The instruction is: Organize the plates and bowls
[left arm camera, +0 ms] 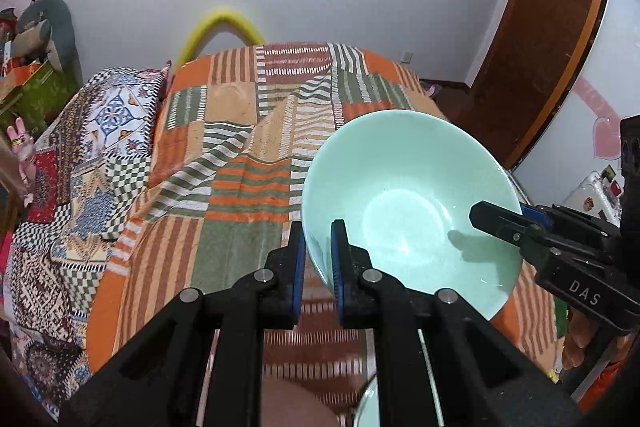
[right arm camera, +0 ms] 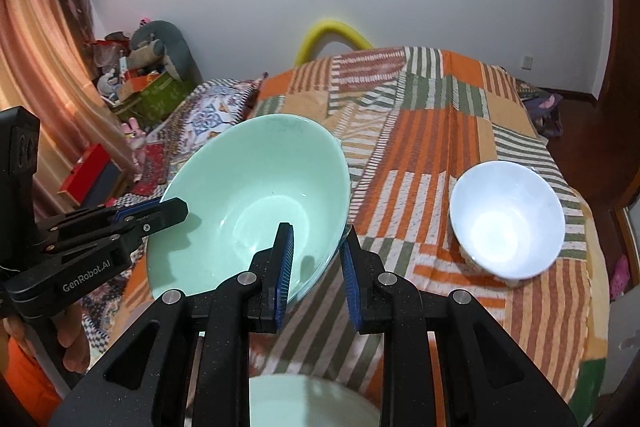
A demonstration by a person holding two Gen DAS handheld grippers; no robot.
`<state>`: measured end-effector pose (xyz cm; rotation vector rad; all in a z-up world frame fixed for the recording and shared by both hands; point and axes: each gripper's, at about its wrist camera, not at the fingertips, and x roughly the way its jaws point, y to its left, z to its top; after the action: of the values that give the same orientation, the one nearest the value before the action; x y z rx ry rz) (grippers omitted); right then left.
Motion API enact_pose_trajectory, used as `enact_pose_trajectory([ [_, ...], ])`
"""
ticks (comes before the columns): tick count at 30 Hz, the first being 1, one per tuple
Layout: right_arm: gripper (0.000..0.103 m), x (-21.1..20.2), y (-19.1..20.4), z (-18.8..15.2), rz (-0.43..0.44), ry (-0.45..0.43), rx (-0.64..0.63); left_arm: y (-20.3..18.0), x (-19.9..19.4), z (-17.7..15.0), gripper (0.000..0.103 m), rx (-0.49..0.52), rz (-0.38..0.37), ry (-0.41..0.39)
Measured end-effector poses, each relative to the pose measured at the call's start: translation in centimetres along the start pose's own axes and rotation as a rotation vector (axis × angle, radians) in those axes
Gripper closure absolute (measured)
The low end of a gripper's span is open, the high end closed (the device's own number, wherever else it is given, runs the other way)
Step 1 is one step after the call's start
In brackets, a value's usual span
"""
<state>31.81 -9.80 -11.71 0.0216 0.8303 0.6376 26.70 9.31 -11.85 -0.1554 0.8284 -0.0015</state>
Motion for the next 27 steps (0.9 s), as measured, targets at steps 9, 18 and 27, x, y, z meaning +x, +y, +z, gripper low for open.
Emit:
enact_pose_trajectory([
  [9, 0.081, -2.9, 3.5, -2.6, 0.052, -0.017, -0.013, 1.3, -6.3, -3.8, 0.092, -0.034, 0.000, -0.033],
  [18, 0.081, -3.8, 7.3, -5.2, 0.107, -0.020, -0.064, 3.7, -11.6, -7.9, 0.092, -0.068, 0.044, -0.071],
  [27, 0.081, -2.6, 9.8, -7.4, 0.184, 0.009, -0.061, 5.8, -13.5, -11.1, 0.092, -0.103, 0.106, -0.061],
])
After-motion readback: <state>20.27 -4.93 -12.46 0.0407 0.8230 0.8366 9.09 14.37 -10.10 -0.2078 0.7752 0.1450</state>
